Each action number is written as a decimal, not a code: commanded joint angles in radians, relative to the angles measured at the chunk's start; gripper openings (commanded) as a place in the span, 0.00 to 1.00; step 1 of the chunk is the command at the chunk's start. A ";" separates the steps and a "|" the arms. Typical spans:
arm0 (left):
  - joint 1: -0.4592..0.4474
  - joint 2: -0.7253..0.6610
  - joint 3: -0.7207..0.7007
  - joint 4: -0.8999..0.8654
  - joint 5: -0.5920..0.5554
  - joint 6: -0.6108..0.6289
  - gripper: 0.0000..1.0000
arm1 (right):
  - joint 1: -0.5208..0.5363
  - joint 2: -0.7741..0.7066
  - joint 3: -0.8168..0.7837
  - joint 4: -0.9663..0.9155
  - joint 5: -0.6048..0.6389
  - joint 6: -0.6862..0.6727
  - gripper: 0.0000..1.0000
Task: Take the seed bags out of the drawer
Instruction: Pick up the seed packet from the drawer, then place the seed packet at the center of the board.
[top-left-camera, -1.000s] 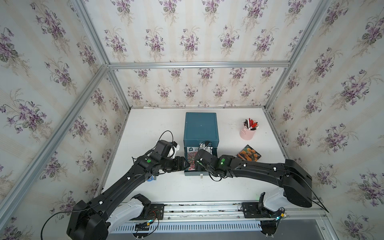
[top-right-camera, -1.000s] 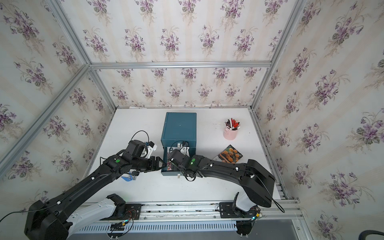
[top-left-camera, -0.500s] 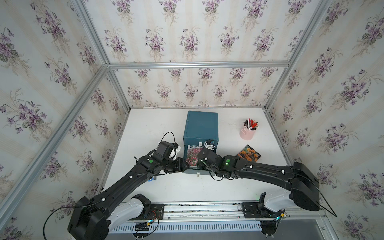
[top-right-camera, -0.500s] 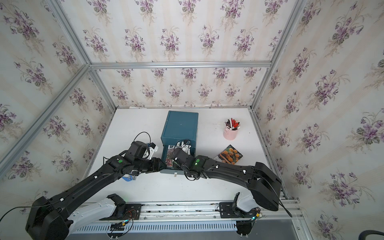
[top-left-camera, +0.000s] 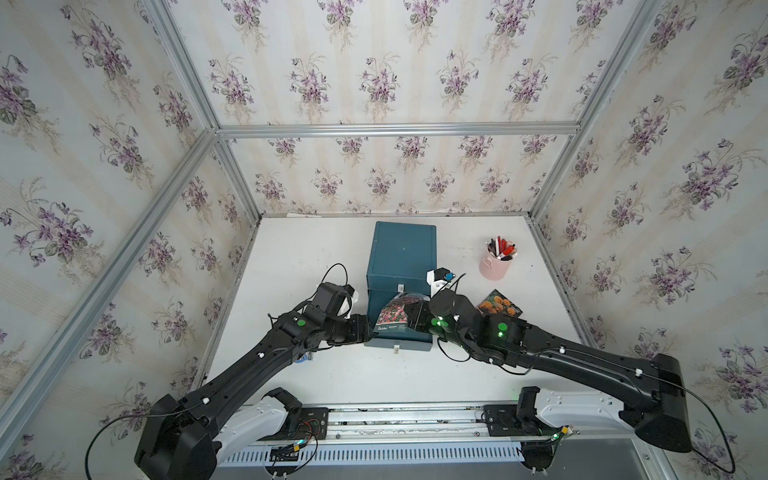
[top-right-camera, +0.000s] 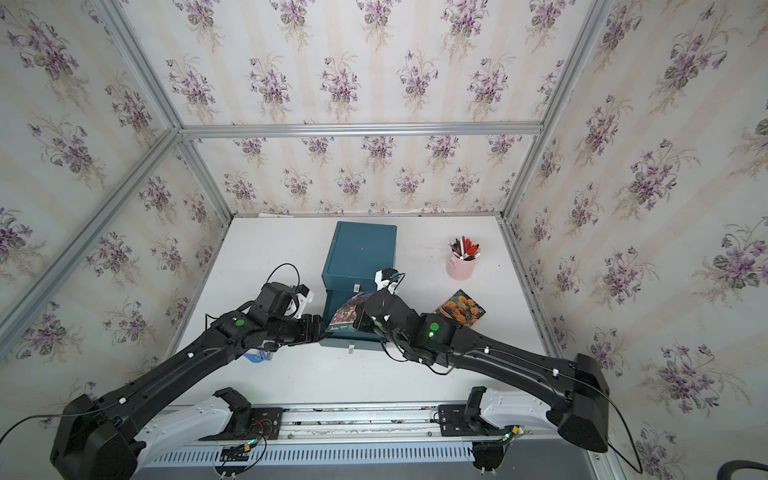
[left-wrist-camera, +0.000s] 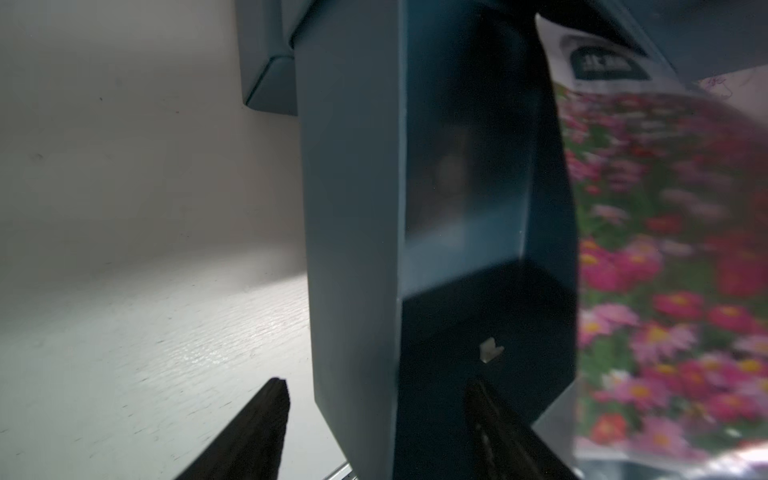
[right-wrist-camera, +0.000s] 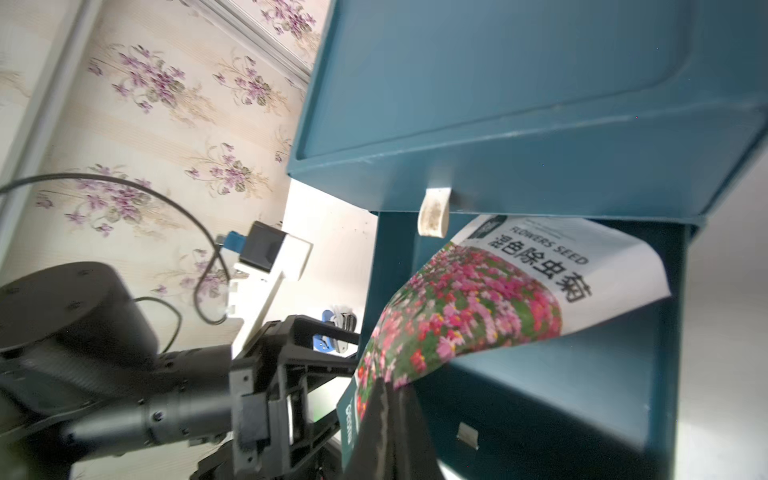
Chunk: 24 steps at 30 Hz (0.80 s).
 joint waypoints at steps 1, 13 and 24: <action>0.000 -0.009 0.024 -0.018 -0.022 0.006 0.75 | 0.000 -0.071 0.027 -0.103 0.042 -0.004 0.00; 0.000 -0.026 0.200 -0.133 -0.058 0.038 0.83 | -0.014 -0.312 0.236 -0.771 0.482 0.082 0.00; 0.009 -0.038 0.378 -0.233 -0.157 0.075 0.86 | -0.654 -0.355 -0.238 -0.401 -0.080 -0.205 0.00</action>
